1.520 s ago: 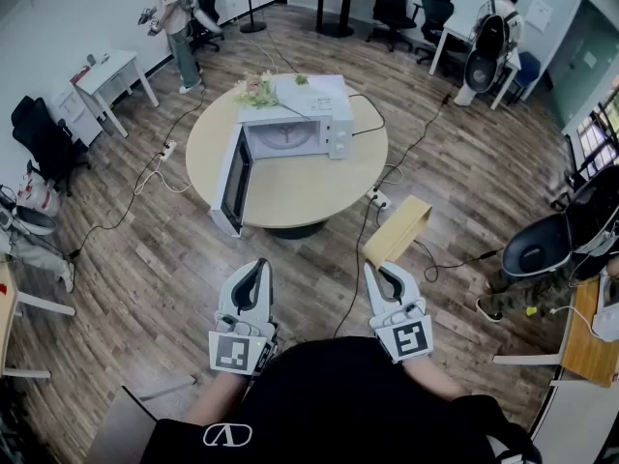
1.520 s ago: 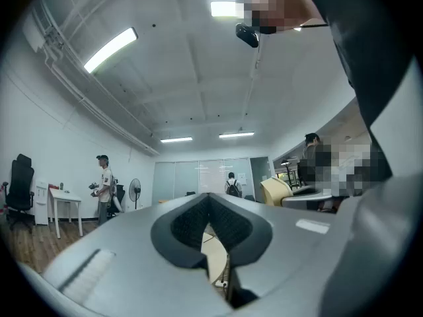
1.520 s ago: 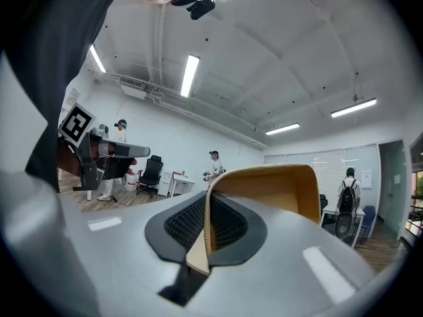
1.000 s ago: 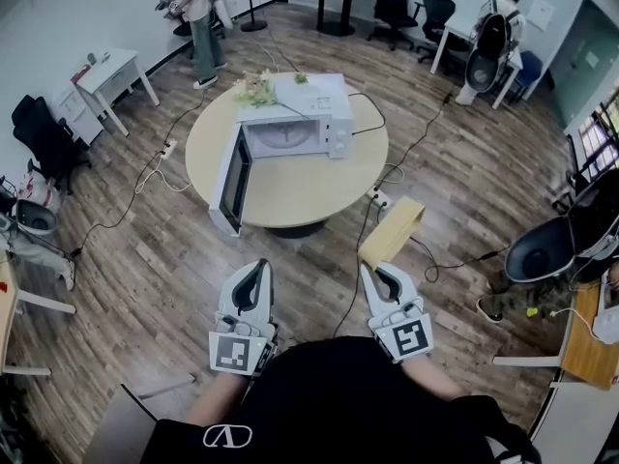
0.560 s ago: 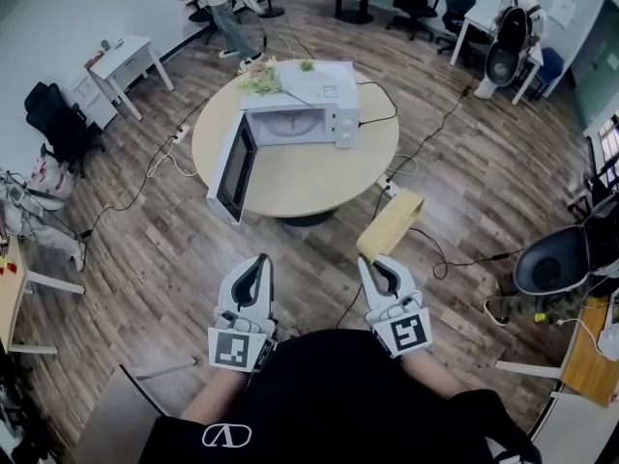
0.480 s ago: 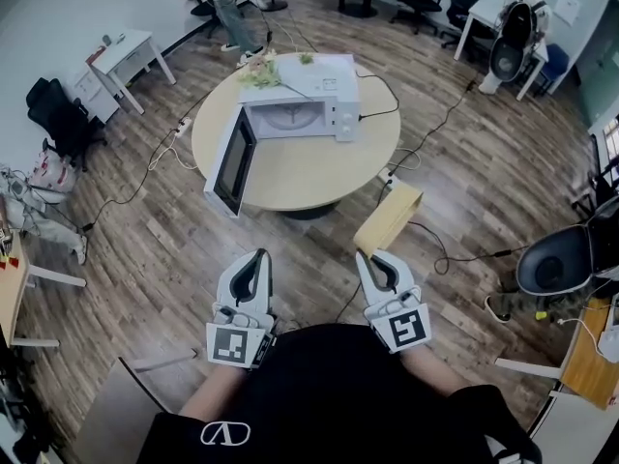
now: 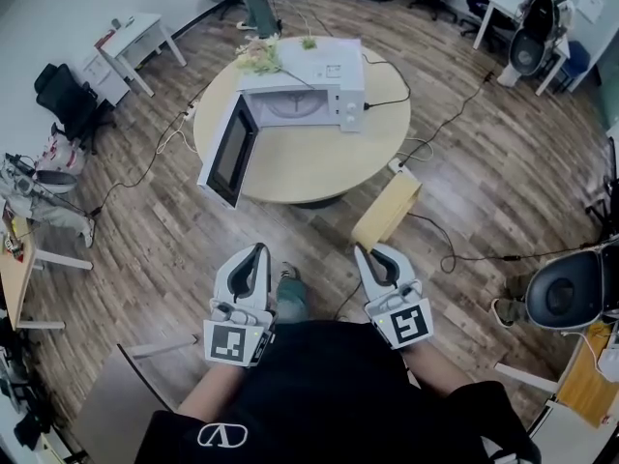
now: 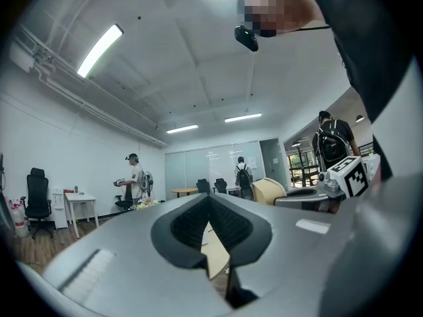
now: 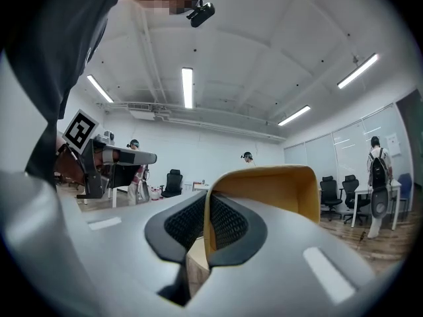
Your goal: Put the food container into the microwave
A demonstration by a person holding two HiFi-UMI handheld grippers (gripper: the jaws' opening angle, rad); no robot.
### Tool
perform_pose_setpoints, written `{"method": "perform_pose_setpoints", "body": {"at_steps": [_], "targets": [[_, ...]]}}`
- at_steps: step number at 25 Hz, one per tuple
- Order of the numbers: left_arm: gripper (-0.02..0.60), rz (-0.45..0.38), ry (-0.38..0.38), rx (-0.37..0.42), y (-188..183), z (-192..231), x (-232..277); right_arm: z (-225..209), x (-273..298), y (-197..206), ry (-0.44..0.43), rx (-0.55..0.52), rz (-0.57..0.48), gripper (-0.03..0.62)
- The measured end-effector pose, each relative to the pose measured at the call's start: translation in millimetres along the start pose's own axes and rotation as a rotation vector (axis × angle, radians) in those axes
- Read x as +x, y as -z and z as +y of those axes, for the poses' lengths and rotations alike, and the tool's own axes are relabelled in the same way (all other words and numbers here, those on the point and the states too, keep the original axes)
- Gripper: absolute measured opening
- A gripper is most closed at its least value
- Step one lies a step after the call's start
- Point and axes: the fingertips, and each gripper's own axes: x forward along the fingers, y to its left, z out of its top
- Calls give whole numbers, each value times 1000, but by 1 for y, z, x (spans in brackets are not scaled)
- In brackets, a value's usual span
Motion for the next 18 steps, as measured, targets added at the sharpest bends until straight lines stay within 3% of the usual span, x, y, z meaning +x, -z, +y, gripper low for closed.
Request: {"method": "perform_pose_setpoints", "body": {"at_steps": [6, 10, 18], "targets": [[0, -16, 11, -30, 13, 40, 43, -21, 44, 2, 23, -39, 13, 17], [0, -91, 35, -63, 11, 82, 86, -34, 88, -3, 52, -72, 33, 17], [0, -124, 92, -81, 7, 175, 163, -56, 196, -20, 111, -113, 74, 17]]}}
